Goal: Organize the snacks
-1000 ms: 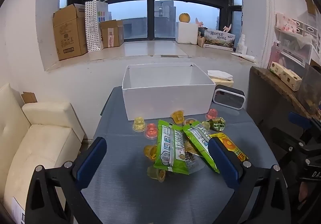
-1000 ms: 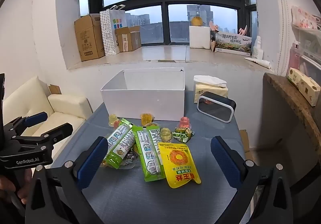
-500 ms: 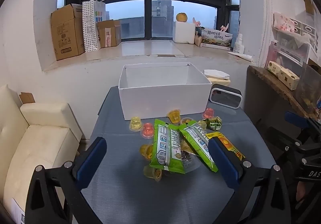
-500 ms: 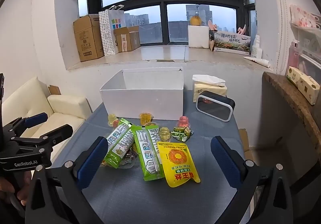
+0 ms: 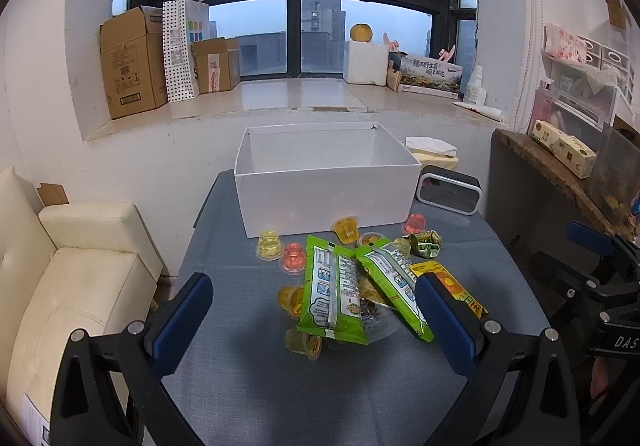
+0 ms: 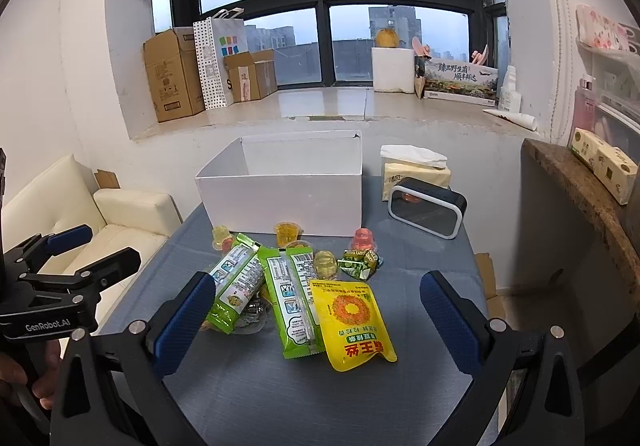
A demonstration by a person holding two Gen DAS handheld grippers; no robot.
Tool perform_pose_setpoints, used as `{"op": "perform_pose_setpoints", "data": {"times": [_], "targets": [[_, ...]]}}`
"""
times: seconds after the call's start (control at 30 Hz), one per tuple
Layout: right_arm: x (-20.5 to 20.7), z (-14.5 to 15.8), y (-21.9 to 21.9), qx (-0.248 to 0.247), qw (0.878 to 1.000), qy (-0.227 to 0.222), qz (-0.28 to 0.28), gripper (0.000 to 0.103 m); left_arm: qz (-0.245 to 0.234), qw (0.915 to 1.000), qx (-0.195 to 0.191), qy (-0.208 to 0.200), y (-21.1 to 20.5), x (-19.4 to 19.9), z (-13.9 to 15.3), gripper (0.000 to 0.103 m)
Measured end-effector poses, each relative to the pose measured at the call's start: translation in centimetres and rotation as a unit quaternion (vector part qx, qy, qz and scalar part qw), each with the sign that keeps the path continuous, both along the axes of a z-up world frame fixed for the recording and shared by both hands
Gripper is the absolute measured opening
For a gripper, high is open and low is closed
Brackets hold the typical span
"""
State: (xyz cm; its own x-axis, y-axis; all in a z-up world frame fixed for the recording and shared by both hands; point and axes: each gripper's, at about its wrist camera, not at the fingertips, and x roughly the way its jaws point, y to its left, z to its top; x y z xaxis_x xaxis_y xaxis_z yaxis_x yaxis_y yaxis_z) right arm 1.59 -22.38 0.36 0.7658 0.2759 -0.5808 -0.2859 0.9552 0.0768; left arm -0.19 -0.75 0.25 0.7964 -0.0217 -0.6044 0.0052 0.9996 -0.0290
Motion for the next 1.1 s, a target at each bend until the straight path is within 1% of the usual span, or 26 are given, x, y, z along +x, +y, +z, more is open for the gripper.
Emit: {"op": "perform_pose_setpoints", "data": {"times": [1.1], "targets": [[0.09,-0.28,-0.12,0.004,1.000,0.001,0.002,0.103,-0.001,1.0000,-0.003,-0.001,-0.19,-0.13,0.03,0.103]]}}
